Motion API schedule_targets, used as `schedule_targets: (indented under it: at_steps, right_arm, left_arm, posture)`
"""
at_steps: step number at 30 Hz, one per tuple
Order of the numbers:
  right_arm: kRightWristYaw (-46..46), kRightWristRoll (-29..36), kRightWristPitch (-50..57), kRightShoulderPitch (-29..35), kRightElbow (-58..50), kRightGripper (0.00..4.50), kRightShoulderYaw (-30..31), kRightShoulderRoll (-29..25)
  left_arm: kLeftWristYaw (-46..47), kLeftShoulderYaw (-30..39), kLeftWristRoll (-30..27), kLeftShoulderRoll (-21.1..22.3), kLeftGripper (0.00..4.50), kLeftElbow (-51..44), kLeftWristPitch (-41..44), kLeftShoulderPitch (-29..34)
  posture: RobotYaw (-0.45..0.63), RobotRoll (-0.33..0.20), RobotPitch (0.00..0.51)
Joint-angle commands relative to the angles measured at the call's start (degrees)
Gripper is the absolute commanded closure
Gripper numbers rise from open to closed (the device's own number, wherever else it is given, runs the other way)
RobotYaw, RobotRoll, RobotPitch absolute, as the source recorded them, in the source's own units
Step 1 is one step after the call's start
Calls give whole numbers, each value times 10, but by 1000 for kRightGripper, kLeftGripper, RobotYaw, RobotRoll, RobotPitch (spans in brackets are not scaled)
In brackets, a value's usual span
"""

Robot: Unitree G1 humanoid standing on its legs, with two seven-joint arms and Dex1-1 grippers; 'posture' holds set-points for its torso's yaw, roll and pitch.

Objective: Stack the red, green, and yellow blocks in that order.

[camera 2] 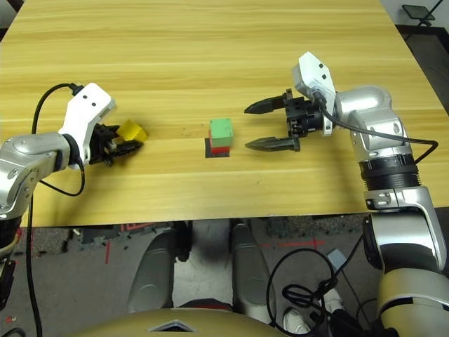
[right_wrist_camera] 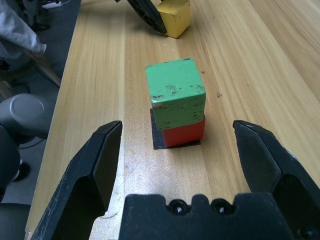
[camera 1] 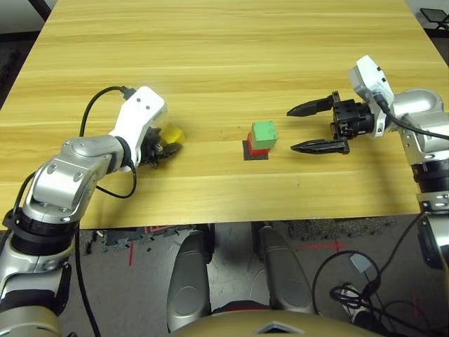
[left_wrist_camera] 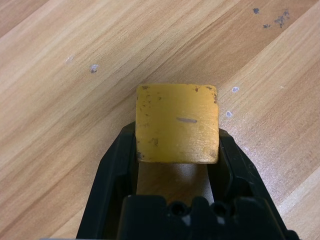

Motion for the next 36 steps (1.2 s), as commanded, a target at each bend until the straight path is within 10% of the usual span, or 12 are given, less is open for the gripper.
schedule_targets:
  at_steps: [1, 19, 36]
  right_arm:
    - [3, -10, -7, 3, 5, 0, 2, -3]
    - [30, -22, -27, 17, 8, 0, -5, -23]
    - [9, -9, -2, 48, -33, 0, -13, -31]
  left_arm:
    - [-16, 13, -19, -3, 2427, 0, -9, -36]
    - [-208, -139, -44, -144, 2427, 165, -167, -292]
    - [-317, -249, 24, -113, 2427, 167, -142, -396]
  posture:
    - [151, -4, 279]
    - [89, -24, 274]
    - [72, 4, 282]
